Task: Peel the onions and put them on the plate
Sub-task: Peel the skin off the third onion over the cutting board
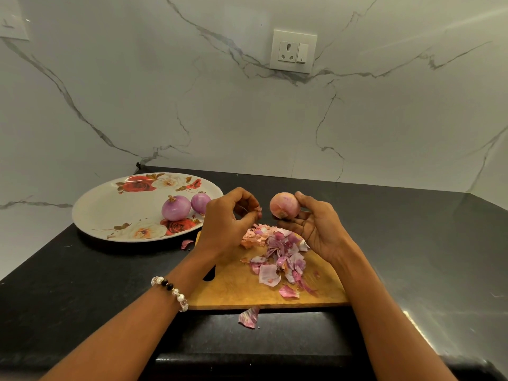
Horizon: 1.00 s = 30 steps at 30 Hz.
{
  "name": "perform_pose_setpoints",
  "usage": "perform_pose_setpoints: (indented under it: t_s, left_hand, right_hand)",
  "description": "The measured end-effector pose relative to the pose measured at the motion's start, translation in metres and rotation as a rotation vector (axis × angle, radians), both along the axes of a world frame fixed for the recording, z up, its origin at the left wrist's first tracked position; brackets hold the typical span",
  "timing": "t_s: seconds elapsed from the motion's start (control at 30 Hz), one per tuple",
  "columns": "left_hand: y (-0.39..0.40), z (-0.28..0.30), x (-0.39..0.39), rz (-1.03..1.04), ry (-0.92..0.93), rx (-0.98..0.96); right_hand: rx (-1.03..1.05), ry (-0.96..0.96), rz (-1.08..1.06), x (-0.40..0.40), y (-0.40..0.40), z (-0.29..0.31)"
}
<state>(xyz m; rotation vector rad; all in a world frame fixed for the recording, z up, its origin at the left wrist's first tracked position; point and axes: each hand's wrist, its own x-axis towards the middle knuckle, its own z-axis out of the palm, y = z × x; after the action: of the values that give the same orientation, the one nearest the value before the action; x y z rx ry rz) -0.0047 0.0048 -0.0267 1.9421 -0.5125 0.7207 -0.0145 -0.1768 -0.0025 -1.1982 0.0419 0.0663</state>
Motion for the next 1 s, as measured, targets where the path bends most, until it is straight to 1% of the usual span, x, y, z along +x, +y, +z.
perform_pose_setpoints:
  t_s: [0.17, 0.3, 0.43, 0.6, 0.7, 0.9, 1.0]
  left_hand:
    - [-0.0008, -0.0003, -0.0011, -0.032, -0.109, 0.078]
    - [-0.0063, -0.0039, -0.0023, -0.033, -0.172, 0.106]
    - [-0.0070, -0.0064, -0.0007, -0.001, -0.198, 0.130]
    - [-0.0076, -0.0097, 0.0020, 0.000, -0.207, 0.208]
    - [-0.0079, -0.0095, 0.0022, -0.030, -0.203, 0.237]
    - [-0.0063, -0.0072, -0.0004, -0.087, -0.184, 0.287]
    - [-0.0055, -0.0072, 0.0014, -0.070, -0.192, 0.286]
  right_hand:
    - [-0.027, -0.011, 0.014, 0.0003, 0.0000, -0.0001]
    - [-0.096, -0.021, 0.087, -0.0007, 0.0011, -0.0003]
    - [-0.127, -0.011, 0.140, -0.0009, 0.0046, -0.0012]
    - [-0.119, -0.017, 0.135, -0.0007, 0.0043, -0.0011]
    - [-0.085, -0.029, 0.118, -0.0008, 0.0031, -0.0008]
    - [0.133, 0.006, 0.055, 0.0007, -0.0029, -0.0014]
    - [0.182, 0.023, 0.026, 0.0019, -0.0049, -0.0016]
